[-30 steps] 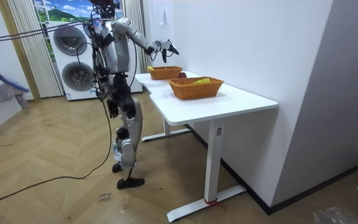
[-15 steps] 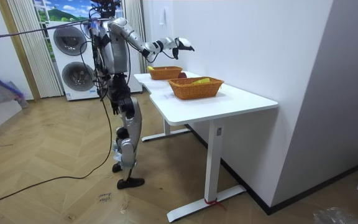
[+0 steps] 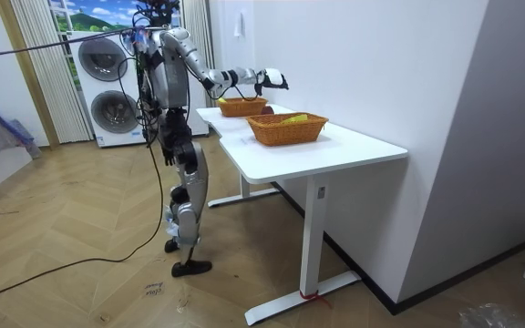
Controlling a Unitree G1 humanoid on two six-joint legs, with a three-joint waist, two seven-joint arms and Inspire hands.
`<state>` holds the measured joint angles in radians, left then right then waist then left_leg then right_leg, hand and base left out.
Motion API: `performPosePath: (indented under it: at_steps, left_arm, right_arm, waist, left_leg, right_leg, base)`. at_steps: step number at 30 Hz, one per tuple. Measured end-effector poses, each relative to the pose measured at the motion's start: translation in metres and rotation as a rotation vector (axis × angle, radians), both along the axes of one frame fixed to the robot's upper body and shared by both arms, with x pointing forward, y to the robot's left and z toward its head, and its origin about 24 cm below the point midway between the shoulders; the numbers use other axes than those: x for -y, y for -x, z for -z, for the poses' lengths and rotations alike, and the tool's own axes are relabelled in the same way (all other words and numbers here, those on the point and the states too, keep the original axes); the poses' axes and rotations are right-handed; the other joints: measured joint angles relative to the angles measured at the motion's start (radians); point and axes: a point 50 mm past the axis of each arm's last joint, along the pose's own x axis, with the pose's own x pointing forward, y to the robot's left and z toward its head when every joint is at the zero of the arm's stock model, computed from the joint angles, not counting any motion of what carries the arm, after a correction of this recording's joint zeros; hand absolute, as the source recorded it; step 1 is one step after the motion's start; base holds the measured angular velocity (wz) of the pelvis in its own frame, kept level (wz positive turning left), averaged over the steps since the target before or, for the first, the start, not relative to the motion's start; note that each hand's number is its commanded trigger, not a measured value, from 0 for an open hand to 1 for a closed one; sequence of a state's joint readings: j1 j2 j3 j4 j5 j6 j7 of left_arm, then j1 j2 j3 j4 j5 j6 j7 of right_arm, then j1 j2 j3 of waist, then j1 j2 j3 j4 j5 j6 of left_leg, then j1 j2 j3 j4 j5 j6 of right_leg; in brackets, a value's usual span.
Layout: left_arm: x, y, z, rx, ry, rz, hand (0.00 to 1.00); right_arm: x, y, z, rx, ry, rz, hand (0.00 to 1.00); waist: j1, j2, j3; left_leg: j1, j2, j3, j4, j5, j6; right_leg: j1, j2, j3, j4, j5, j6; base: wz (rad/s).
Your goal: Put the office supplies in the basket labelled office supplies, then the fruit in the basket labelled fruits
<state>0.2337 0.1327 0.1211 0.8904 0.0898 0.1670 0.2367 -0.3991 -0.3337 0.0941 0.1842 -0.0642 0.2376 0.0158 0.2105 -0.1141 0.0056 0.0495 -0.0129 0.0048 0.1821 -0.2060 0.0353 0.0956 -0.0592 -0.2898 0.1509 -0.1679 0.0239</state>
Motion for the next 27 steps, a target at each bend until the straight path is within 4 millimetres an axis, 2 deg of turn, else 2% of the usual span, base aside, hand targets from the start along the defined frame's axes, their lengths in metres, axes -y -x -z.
performPosePath:
  at_steps: [3, 5, 7, 10, 13, 27]
  left_arm:
    - [0.0, 0.0, -0.001, 0.01, -0.011, 0.008, 0.0]
    - [0.0, -0.001, -0.001, 0.017, -0.022, 0.006, 0.0]
    - [0.0, -0.001, -0.001, 0.023, -0.025, 0.007, 0.0]
    - [0.002, 0.001, -0.001, 0.017, -0.029, 0.012, 0.0]
    - [0.003, 0.001, 0.0, 0.016, -0.029, 0.019, 0.0]
    - [0.009, 0.018, 0.004, -0.043, -0.015, 0.046, 0.0]
  right_arm:
    - [-0.005, 0.0, 0.002, 0.015, -0.069, 0.021, 0.0]
    - [-0.009, 0.003, 0.006, 0.023, -0.156, 0.019, 0.0]
    - [-0.012, 0.005, 0.02, -0.021, -0.257, 0.018, 0.0]
    - [-0.013, 0.006, 0.039, -0.096, -0.325, 0.041, 0.0]
    - [-0.014, 0.007, 0.049, -0.131, -0.344, 0.054, 0.0]
    - [-0.02, 0.008, 0.057, -0.141, -0.404, 0.061, 0.0]
  waist:
    - [-0.013, 0.016, -0.0041]
    - [-0.014, 0.02, -0.0028]
    - [-0.014, 0.022, -0.0015]
    - [-0.014, 0.026, 0.0016]
    - [-0.013, 0.029, 0.0042]
    - [-0.013, 0.041, 0.0045]
  left_leg:
    - [0.004, 0.001, 0.0, 0.0, 0.001, 0.0]
    - [0.008, 0.001, -0.001, 0.0, 0.001, 0.0]
    - [0.011, 0.001, -0.001, -0.002, 0.001, 0.0]
    - [0.011, -0.002, -0.001, -0.002, 0.001, 0.0]
    - [0.005, -0.003, -0.001, 0.0, 0.002, 0.001]
    - [-0.006, -0.002, -0.009, 0.004, 0.003, 0.001]
  right_leg:
    - [0.002, 0.001, 0.002, -0.001, 0.0, 0.0]
    - [0.007, 0.001, -0.003, -0.002, 0.0, 0.0]
    - [0.011, 0.0, -0.012, -0.002, 0.0, 0.0]
    - [0.013, -0.004, -0.019, -0.001, 0.0, 0.0]
    - [0.014, -0.006, -0.024, -0.001, 0.0, 0.001]
    - [0.007, -0.006, -0.04, -0.001, 0.0, 0.001]
  base:
    - [0.0]
    - [0.0]
    - [0.0]
    - [0.05]
    - [0.04]
    - [0.03]
